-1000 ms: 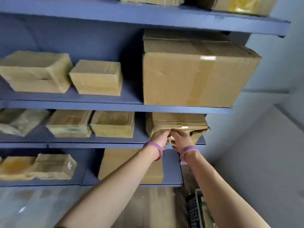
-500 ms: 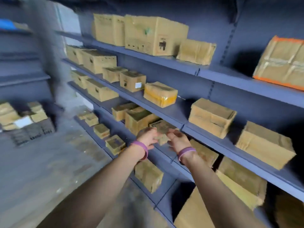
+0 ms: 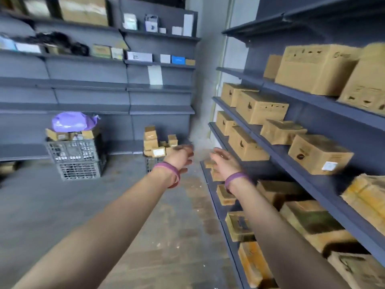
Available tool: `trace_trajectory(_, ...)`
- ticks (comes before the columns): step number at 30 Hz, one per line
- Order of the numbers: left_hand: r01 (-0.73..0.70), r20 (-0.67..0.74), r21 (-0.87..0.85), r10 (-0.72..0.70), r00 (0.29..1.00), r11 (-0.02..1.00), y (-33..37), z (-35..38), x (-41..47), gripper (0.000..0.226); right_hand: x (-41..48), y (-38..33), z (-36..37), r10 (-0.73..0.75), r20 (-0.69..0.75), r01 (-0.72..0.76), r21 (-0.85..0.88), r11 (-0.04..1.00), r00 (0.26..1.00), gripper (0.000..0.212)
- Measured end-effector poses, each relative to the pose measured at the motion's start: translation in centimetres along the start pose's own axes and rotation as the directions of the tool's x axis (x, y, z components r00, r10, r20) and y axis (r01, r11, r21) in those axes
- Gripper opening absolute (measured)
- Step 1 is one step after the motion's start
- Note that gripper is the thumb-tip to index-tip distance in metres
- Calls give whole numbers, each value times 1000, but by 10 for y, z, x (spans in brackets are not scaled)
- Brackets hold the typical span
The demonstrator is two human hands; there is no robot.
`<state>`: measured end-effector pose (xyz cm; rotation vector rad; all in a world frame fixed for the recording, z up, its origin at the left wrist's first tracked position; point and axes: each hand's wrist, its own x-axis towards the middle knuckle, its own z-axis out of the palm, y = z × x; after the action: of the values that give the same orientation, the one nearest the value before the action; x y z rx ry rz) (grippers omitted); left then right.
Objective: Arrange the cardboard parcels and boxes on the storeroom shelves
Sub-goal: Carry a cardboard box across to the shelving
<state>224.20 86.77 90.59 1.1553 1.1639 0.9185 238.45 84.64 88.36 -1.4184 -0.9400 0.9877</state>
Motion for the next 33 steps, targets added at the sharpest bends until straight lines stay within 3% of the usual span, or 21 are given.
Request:
trace_trajectory(2, -7, -103, 25, 9, 995, 1000, 13, -22, 40, 19, 49, -6, 30, -8, 83, 8, 7, 1000, 997, 25)
trace_trajectory(4, -1, -172, 10, 2, 985, 1000, 24, -43, 77, 25, 93, -15, 58, -5, 149, 5, -1, 1000, 989, 19)
trace_trajectory(7, 21, -202, -41, -29, 979, 999, 34, -68, 125, 15, 151, -20, 91, 5, 207, 1, -30, 1000, 978, 27)
trace_trajectory(12, 19, -240, -55, -31, 970, 998, 45, -87, 208, 27, 236, -22, 122, 32, 264, -21, -44, 999, 964, 38)
trace_trajectory(14, 33, -214, -50, -43, 976, 998, 50, -89, 243, 14, 271, -20, 128, 32, 248, -21, -48, 999, 968, 37)
trace_trajectory(19, 25, -173, -72, -38, 984, 997, 60, -87, 353, 14, 365, -18, 136, 20, 171, -6, -83, 997, 985, 21)
trace_trajectory(22, 14, -95, -69, -21, 995, 997, 71, -85, 430, 24, 433, -21, 138, 21, 105, -13, -75, 997, 994, 30)
trace_trajectory(28, 17, 53, -55, -14, 999, 998, 110, -73, 578, 12, 561, -37, 144, 56, -53, -60, -80, 995, 997, 34)
trace_trajectory(33, 40, 168, -66, -28, 985, 997, 131, -56, 666, 24, 638, -53, 142, 105, -137, -118, -91, 989, 985, 35)
